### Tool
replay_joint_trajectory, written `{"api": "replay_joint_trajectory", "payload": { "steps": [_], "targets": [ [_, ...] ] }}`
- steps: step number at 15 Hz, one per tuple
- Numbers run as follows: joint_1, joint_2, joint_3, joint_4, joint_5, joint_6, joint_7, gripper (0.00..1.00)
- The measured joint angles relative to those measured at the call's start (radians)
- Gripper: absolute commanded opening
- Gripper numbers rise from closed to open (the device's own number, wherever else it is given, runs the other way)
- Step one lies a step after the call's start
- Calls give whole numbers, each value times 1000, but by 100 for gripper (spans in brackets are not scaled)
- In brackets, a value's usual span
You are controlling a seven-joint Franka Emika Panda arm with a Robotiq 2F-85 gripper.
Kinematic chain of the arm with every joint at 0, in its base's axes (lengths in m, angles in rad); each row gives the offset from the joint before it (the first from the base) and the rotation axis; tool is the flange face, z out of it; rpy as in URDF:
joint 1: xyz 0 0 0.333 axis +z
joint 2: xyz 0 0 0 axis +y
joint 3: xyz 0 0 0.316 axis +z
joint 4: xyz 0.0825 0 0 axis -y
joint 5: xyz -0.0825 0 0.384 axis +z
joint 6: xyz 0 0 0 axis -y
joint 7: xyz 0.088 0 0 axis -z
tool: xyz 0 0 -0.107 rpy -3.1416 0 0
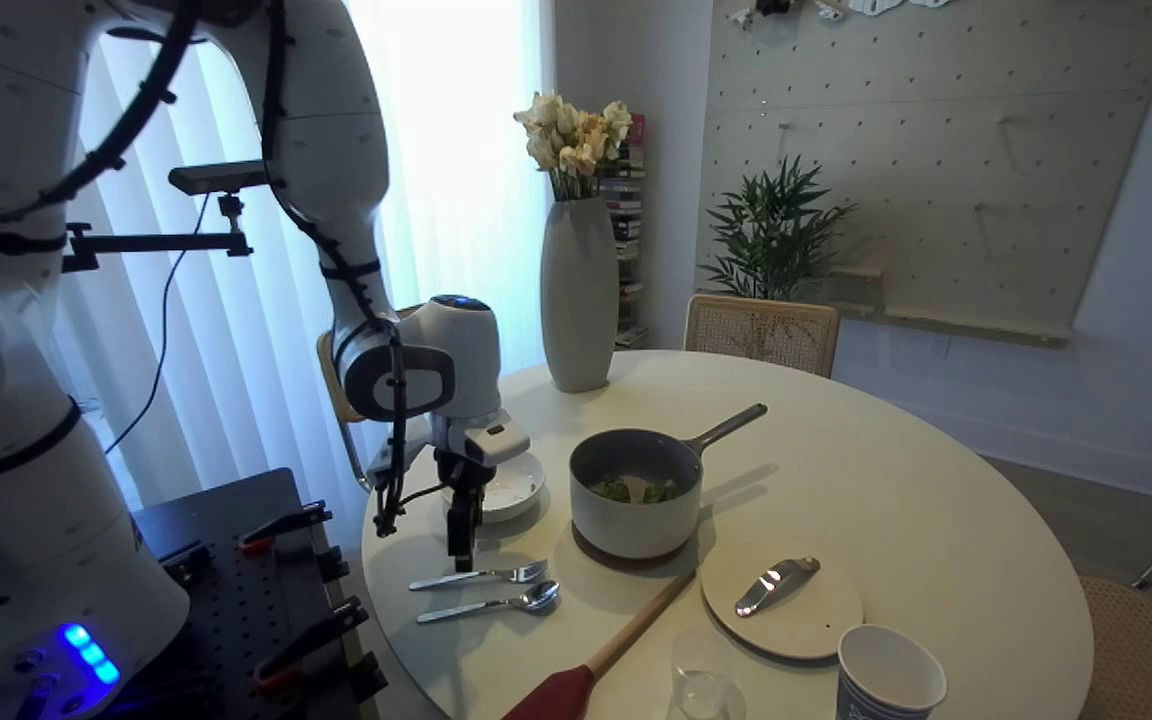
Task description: Move the blue cup to the right, move the silver fork and spoon to the left, move the blue cup to the left
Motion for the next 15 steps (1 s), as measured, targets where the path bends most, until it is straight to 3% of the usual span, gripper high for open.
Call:
{"api": "replay_joint_trajectory", "payload": {
  "steps": [5,15],
  "targets": [
    [16,29,0,0,19,15,-28,100],
    [127,119,-70,8,19,57,-28,100]
  ]
}}
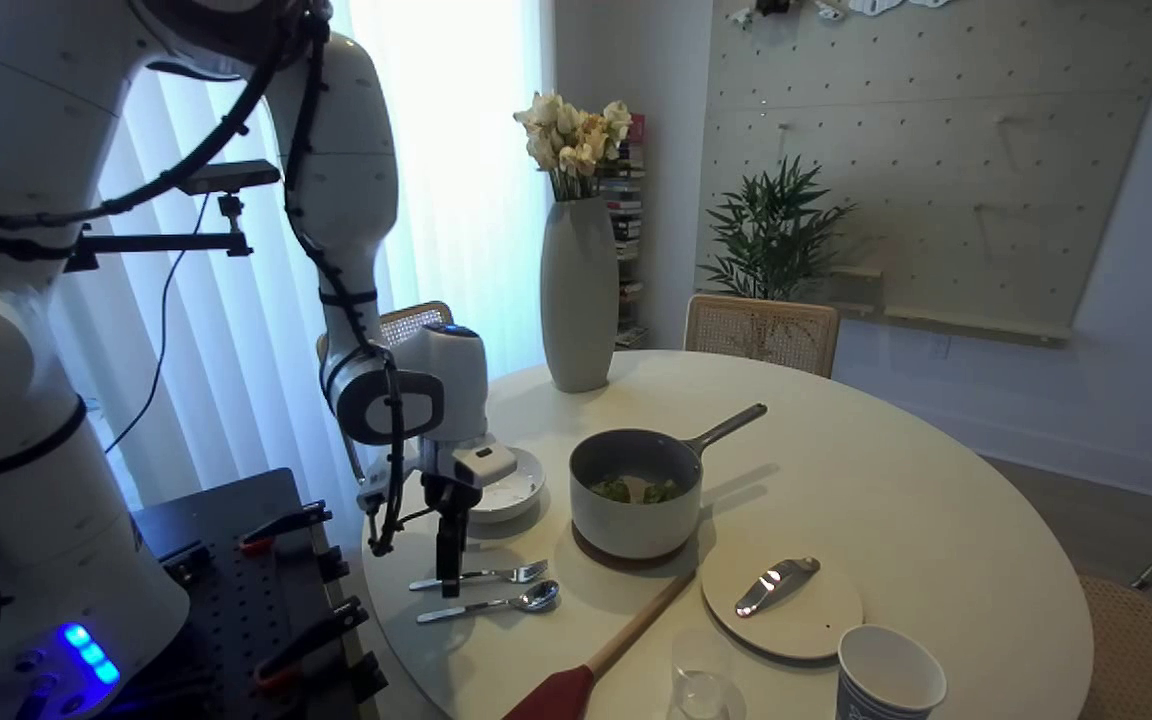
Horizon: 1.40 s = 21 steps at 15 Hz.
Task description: Move the blue cup to the right, move the silver fork and spoon to the left, move the blue cup to the left
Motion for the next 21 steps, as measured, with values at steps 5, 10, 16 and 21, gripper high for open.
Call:
{"api": "replay_joint_trajectory", "payload": {
  "steps": [5,10,16,21],
  "targets": [
    [46,49,-38,29,0,27,0,100],
    [63,91,-47,71,1,33,0,100],
    [75,105,-50,92,2,33,0,55],
    [80,106,-59,108,2,33,0,17]
  ]
}}
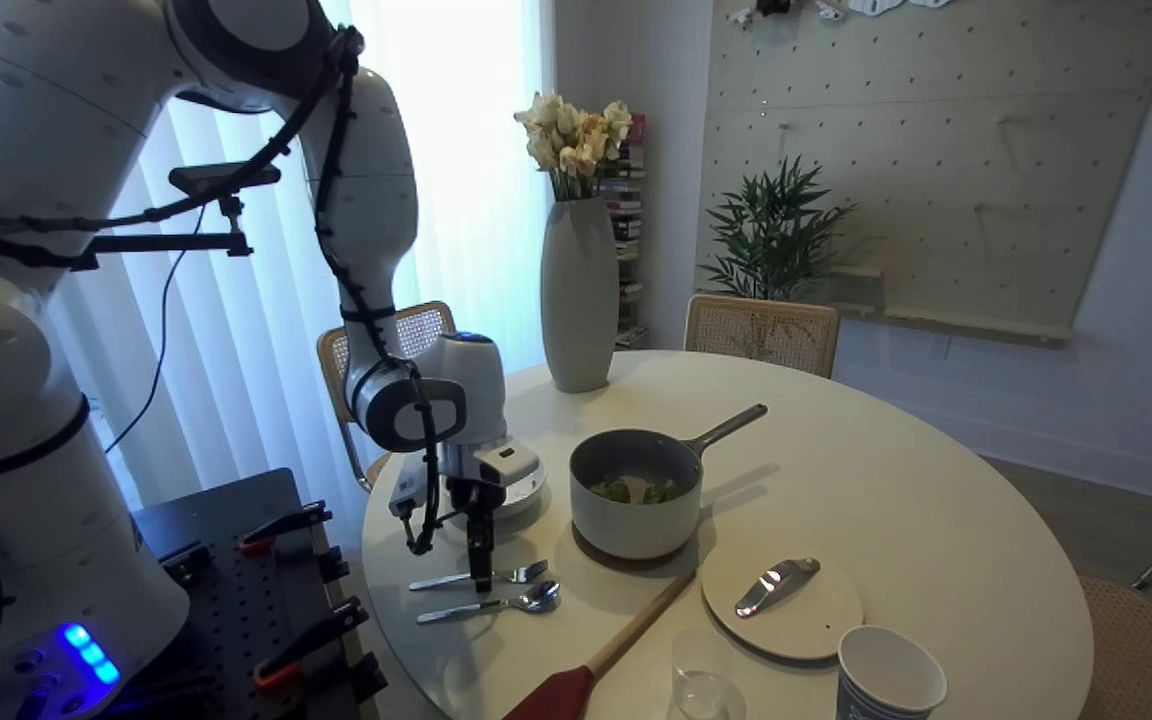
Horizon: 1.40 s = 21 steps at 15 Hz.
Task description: Move the blue cup to the right, move the silver fork and spoon to the left, move the blue cup to the left
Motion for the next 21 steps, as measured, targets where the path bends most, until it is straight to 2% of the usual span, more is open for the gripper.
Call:
{"api": "replay_joint_trajectory", "payload": {
  "steps": [2,3,15,18,21],
  "targets": [
    [2,0,-12,0,0,0,0,2],
    [4,0,-18,0,0,0,0,0],
    [6,-40,-45,-1,0,-16,-30,3],
    [-7,-96,-43,0,-2,-68,-81,3],
    [-46,-166,-16,5,-12,-169,-144,3]
  ]
}}
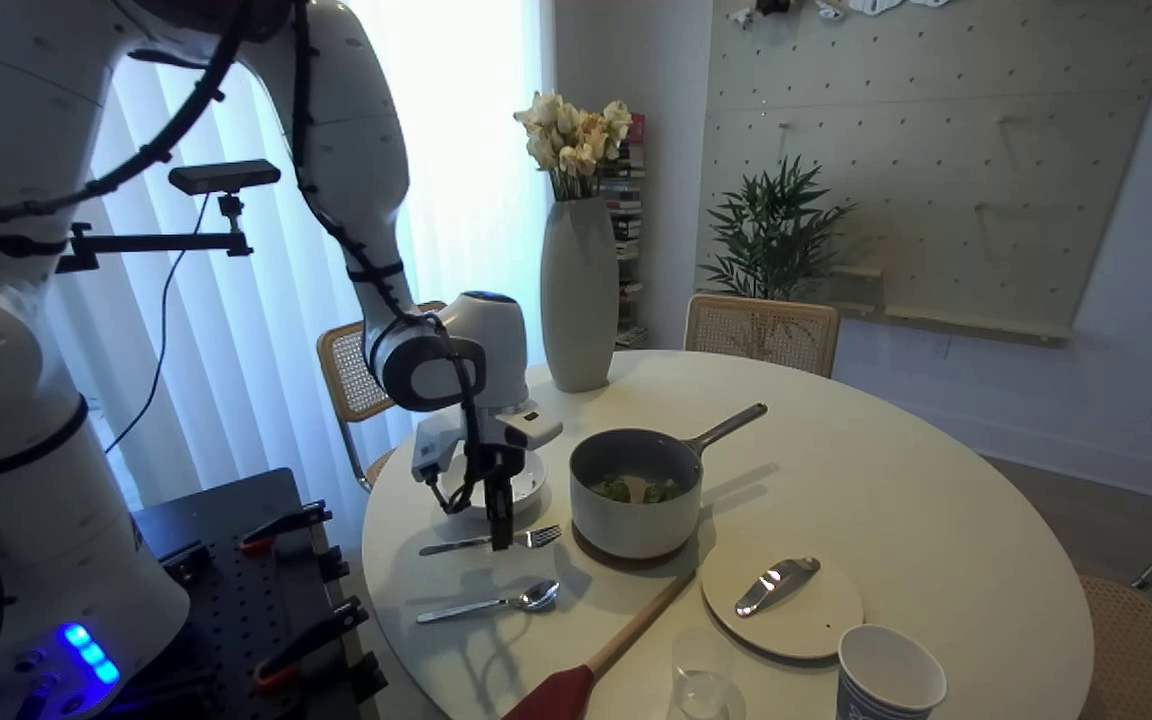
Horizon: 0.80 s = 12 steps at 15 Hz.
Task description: Move the blue cup to the right, move the silver fork and spoon to the left, move the blue cup to the left
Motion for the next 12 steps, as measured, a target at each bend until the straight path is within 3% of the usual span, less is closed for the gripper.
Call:
{"api": "replay_joint_trajectory", "payload": {
  "steps": [5,12],
  "targets": [
    [-73,-97,57,36,-53,-197,-68,3],
    [-82,-153,105,132,-159,-348,-70,3]
  ]
}}
